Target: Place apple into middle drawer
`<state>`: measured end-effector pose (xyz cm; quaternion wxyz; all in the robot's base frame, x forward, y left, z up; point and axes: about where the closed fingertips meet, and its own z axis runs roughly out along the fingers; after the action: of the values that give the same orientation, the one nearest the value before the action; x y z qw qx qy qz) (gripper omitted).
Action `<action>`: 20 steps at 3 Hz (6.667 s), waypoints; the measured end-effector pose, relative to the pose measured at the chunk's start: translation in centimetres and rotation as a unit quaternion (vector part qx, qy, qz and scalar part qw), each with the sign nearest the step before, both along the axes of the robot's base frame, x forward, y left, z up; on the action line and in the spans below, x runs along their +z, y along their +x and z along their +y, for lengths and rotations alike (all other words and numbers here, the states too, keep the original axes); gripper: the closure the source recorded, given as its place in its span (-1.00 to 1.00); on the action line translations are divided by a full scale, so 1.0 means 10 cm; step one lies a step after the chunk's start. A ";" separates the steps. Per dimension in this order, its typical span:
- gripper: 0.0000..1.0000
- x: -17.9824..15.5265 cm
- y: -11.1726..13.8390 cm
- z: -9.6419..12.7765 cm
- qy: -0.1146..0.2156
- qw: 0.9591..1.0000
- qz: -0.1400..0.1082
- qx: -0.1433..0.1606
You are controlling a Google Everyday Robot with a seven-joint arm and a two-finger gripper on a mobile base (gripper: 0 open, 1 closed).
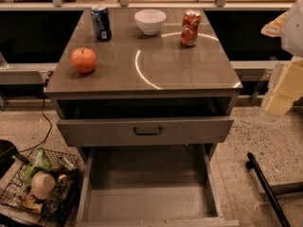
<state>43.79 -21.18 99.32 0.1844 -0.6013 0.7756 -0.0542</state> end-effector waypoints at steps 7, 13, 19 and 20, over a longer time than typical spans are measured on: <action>-1.00 -0.33 0.88 1.21 0.401 0.911 -0.068 0.067; -1.00 -0.46 1.75 2.70 0.455 0.883 -0.111 0.027; -0.67 -1.22 2.46 4.49 0.547 0.830 -0.029 0.108; -0.20 -1.23 2.45 4.53 0.548 0.829 -0.026 0.111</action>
Offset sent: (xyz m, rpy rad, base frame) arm 0.0195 0.0151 0.0079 0.1356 -0.0650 0.0204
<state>68.30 24.15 86.97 0.5088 -0.4817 0.6009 0.3848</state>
